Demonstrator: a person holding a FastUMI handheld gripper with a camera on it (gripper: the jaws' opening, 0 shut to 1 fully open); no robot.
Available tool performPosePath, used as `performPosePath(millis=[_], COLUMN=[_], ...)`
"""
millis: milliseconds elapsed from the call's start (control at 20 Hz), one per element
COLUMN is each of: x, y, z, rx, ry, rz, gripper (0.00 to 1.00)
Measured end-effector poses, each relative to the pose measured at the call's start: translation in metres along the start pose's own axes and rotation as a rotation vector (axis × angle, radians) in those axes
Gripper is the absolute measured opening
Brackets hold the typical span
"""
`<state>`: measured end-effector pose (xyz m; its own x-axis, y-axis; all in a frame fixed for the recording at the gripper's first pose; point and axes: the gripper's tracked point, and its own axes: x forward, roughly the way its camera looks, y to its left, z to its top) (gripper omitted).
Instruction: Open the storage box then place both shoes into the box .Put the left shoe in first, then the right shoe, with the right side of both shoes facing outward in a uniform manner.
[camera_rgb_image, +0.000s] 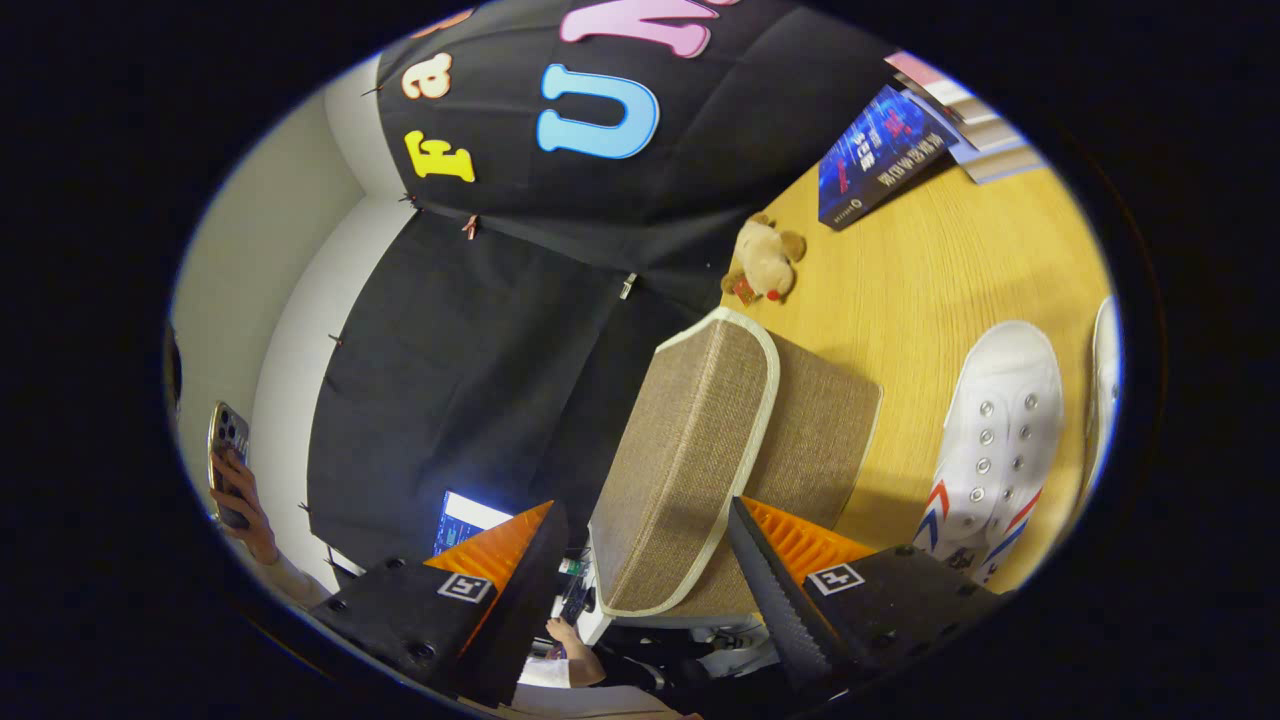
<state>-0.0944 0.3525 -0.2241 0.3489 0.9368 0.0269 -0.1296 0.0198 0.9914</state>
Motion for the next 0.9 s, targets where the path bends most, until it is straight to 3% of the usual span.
performPosePath(millis=[400,650,800,850,900], x=[0.035,0.048,0.044,0.044,0.045], y=[-0.034,-0.018,-0.012,-0.012,-0.012], z=[-0.023,-0.026,-0.030,-0.038,-0.045], rx=[0.141,0.211,0.269,0.265,0.246], ry=[0.013,0.005,0.028,0.041,0.049], rz=[-0.006,0.064,0.101,0.092,0.067], gripper=[0.98,0.96,0.61,0.52,0.52])
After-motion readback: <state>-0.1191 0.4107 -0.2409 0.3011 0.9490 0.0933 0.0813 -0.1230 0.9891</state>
